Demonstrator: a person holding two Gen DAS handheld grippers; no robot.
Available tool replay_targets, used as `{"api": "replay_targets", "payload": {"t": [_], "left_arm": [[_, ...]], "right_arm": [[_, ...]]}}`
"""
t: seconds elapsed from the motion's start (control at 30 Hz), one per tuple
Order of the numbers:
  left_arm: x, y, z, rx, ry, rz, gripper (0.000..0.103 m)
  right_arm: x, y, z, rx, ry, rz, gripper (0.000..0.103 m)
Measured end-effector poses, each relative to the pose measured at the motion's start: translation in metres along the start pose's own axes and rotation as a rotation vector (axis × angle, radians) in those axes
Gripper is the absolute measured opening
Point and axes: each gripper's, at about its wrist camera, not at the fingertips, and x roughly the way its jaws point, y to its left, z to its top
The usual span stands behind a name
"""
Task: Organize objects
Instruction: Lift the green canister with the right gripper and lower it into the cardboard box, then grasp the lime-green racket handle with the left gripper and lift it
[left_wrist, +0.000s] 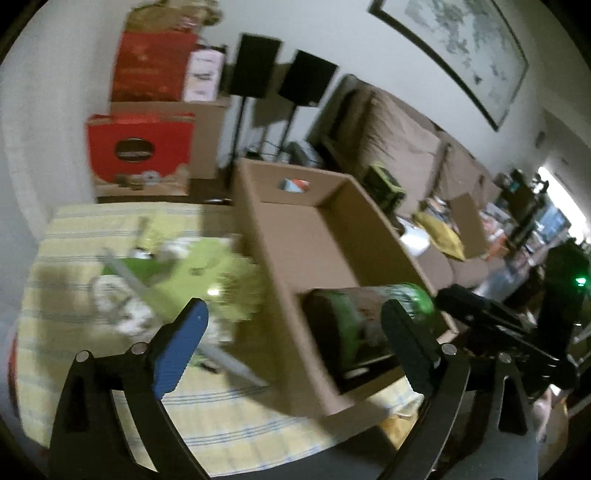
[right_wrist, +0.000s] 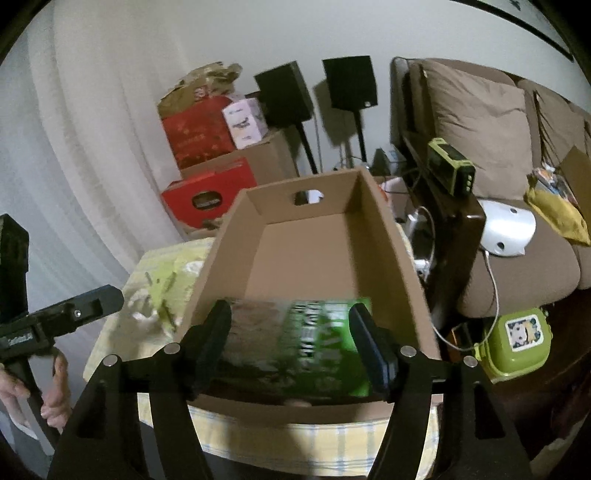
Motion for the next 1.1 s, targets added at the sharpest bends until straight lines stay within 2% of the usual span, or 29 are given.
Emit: {"api": "replay_targets", "payload": {"t": [0.2, 0.43, 0.63, 0.93, 1.1], "left_arm": [[-0.011, 0.040, -0.007, -0.052, 0.002, 0.077, 0.095], [-0.024, 0.087, -0.019, -0.129, 0.013, 0.106, 0.095], [-0.026, 0.114, -0.021, -0.150, 0.022, 0.157, 0.095], [-0.013, 0.142, -0.018, -0.219, 0.051, 0.170, 0.095], [0.004, 0.145, -0.007, -0.228, 0.076, 0.145, 0.095]], "right_arm": [[0.013, 0.031, -0.001, -0.047, 0.016, 0.049, 0.070], [0.028, 0.069, -0.006, -0.112, 0.043, 0.097, 0.072], [0.044, 0.099, -0.014, -0.145, 0.072, 0.148, 0.072], [0.070, 0.139, -0.023, -0.194, 0.111, 0.197, 0.072], [0.089, 0.155, -0.027, -0.187, 0.157, 0.202, 0.065]]}}
